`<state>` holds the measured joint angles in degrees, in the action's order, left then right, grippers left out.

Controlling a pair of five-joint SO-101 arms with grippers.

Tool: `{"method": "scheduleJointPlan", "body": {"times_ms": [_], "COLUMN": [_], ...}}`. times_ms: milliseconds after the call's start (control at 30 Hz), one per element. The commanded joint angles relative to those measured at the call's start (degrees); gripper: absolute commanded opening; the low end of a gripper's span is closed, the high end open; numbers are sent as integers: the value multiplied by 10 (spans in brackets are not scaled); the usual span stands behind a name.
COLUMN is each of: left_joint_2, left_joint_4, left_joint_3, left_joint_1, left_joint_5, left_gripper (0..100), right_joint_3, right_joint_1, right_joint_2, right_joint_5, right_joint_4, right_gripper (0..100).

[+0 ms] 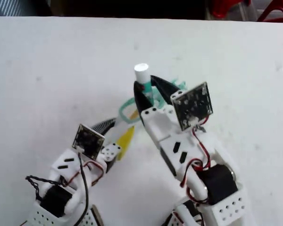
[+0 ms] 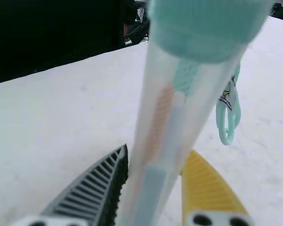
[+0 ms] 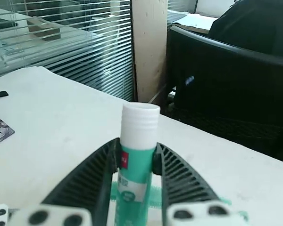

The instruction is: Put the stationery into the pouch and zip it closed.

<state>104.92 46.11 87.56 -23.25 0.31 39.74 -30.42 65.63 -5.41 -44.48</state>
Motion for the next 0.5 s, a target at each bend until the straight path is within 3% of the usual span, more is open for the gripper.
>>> {"method": "scheduleJointPlan", "body": {"times_ms": [0,200,467], "left_joint_2": [-5,-5,-5], "left_joint_4": [-11,-11,-8], "left_joint_3": [-6,-6,-6], "left_joint_1": [0,0,0], "left_joint_5": [-4,-4,-3], "left_gripper": [177,177,177], "right_joint_3": [1,4,4], "right_joint_1": [8,6,-76], "right_joint_2": [37,50,-52], "right_joint_5": [5,4,-41], "right_joint_4": [2,32,114], "right_gripper": [17,17,17]}}
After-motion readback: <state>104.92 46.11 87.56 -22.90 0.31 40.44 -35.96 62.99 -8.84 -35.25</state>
